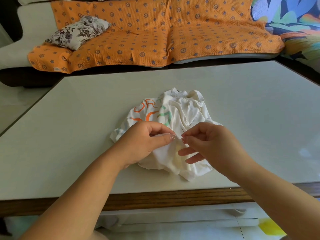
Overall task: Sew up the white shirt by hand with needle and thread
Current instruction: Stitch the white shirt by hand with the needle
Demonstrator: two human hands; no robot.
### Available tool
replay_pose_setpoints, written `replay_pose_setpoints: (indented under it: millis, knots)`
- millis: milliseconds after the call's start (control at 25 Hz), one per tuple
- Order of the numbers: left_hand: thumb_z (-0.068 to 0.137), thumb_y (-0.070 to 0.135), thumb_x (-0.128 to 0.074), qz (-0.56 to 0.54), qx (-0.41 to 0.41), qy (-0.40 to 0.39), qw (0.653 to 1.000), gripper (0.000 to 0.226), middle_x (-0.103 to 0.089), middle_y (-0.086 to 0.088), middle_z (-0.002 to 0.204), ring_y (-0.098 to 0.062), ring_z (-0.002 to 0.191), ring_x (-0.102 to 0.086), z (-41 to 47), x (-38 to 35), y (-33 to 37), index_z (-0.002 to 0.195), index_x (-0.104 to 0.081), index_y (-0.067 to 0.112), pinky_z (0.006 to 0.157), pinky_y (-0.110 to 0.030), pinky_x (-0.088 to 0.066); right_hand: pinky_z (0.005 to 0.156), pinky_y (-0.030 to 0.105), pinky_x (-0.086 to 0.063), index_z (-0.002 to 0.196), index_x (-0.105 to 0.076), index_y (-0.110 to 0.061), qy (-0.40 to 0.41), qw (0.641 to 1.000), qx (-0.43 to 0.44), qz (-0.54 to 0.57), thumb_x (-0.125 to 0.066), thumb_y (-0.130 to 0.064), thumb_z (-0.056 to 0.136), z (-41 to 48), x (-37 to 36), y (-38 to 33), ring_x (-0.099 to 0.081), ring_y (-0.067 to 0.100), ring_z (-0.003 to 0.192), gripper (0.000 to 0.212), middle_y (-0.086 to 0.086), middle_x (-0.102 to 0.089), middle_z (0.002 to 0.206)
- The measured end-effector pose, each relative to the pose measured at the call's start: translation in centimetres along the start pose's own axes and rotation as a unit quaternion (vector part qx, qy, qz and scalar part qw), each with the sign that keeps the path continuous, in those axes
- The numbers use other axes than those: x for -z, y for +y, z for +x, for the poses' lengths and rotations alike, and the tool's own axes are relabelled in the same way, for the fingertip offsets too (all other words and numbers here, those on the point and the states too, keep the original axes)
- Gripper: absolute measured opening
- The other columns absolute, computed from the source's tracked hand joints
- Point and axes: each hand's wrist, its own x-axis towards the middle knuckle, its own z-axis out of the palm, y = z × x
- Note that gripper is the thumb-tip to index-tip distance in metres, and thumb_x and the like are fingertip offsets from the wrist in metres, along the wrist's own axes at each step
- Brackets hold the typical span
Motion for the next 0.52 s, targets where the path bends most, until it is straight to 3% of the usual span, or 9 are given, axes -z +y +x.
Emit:
replay_pose_setpoints:
  millis: [240, 520]
  knots:
    - [0.087, 0.024, -0.070, -0.002, 0.010, -0.001, 1.000, 0.008, -0.076, 0.010, 0.090, -0.002, 0.090, -0.068, -0.14, 0.17, 0.06, 0.087, -0.077, 0.028, 0.087, -0.024, -0.050, 0.078, 0.028, -0.060, 0.099, -0.071, -0.019, -0.024, 0.997, 0.024, -0.065, -0.057, -0.003, 0.093, -0.19, 0.22, 0.27, -0.074, 0.014, 0.073, 0.022, 0.003, -0.076, 0.074]
    - [0.088, 0.020, -0.070, -0.002, 0.010, 0.002, 1.000, 0.011, -0.075, 0.012, 0.085, 0.004, 0.082, -0.066, -0.23, 0.11, 0.35, 0.084, -0.076, 0.028, 0.075, -0.011, -0.048, 0.076, 0.021, -0.059, 0.094, -0.075, -0.018, -0.016, 0.995, 0.016, -0.096, -0.060, -0.004, 0.090, -0.13, 0.71, -0.08, -0.073, 0.009, 0.068, 0.021, -0.002, -0.076, 0.071]
